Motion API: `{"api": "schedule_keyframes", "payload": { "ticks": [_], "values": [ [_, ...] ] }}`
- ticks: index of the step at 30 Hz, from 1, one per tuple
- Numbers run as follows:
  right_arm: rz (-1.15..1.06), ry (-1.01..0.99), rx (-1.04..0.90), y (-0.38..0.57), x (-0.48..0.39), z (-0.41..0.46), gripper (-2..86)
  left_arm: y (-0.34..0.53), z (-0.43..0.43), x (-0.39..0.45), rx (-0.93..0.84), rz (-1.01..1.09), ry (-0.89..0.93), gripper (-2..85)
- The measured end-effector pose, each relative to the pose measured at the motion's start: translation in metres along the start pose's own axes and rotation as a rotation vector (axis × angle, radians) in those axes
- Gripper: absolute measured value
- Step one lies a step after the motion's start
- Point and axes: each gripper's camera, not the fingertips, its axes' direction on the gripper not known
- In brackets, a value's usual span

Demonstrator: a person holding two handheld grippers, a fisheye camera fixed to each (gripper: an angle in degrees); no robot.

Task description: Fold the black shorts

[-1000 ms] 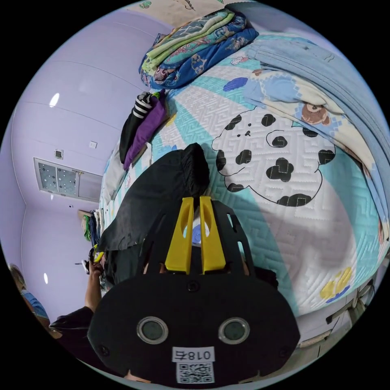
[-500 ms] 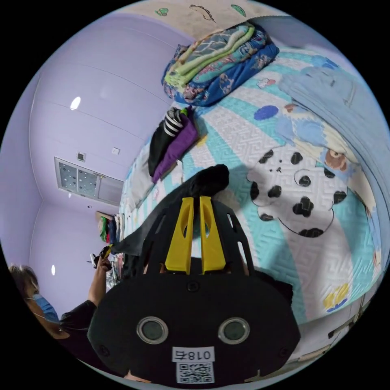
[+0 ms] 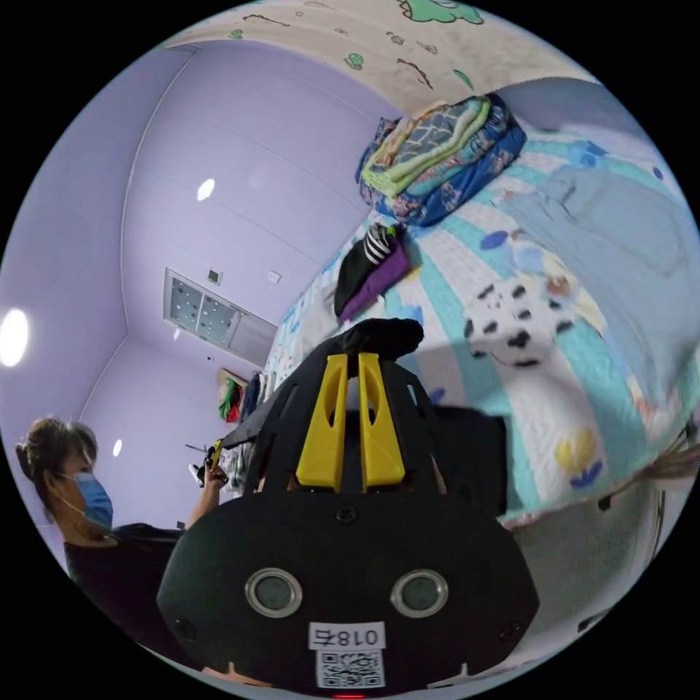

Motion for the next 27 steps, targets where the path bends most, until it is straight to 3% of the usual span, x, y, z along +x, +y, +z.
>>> {"api": "schedule_keyframes", "payload": {
  "ticks": [6,16,27],
  "values": [
    [0.135,0.041,-0.084,0.064,0.061,0.017,1.1,0.069,-0.031,-0.059,-0.094,-0.247,-0.042,-1.0],
    [-0.022,0.022,-0.045,0.080,0.035,-0.015,1.2,0.038,-0.108,0.010,-0.042,-0.131,-0.031,-1.0],
    [0.069,0.043,-0.093,0.141,0.091,0.004,1.5,0.017,-0.147,0.052,-0.080,-0.249,-0.044,-1.0]
  ]
}}
